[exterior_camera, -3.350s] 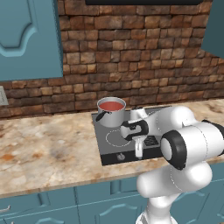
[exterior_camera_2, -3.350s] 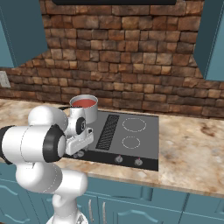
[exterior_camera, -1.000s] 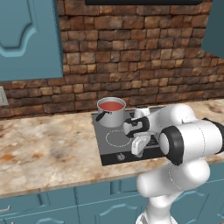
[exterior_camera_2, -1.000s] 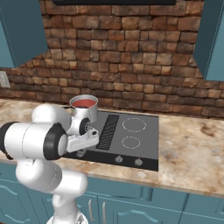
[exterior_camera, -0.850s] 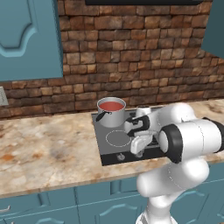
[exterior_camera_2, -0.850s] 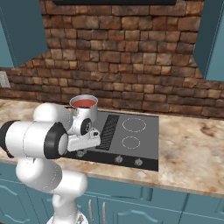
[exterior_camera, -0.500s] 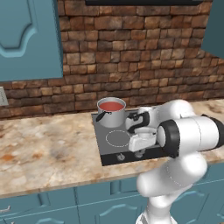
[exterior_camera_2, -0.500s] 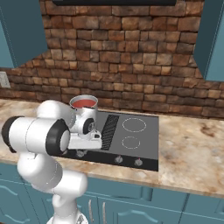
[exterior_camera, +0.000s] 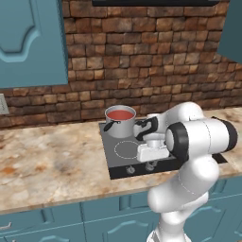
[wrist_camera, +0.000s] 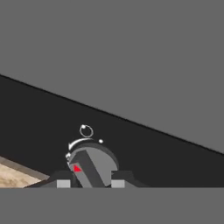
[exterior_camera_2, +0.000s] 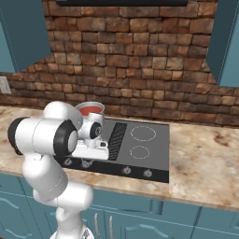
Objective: Wait until the marinara sauce is simmered to a deep red color and then turn off the stove.
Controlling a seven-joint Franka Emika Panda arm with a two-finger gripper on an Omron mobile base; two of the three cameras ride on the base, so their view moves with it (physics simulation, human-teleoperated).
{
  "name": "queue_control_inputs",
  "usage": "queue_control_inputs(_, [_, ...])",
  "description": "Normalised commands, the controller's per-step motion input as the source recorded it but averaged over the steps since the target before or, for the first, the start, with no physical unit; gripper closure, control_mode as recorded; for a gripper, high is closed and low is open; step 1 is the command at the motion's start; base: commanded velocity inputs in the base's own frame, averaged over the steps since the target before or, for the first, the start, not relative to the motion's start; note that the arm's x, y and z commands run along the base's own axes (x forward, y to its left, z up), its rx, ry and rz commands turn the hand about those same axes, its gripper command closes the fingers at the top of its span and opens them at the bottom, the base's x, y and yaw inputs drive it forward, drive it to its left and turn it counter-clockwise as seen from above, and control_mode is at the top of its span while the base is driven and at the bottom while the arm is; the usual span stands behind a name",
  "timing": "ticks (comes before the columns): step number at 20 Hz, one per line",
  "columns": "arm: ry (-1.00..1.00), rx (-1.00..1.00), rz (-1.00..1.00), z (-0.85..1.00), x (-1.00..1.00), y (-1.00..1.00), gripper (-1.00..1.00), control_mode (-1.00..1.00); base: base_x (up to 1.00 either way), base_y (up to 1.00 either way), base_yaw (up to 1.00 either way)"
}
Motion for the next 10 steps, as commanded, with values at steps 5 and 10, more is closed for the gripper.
queue_control_inputs(5, [-0.06, -0.06, -0.15, -0.52, -0.14, 0.02, 1.0, -1.0, 0.0, 0.0, 0.0])
queue_control_inputs(10, [-0.14, 0.0, -0.19, -0.68, -0.35, 0.0, 1.0, -1.0, 0.0, 0.0, 0.0])
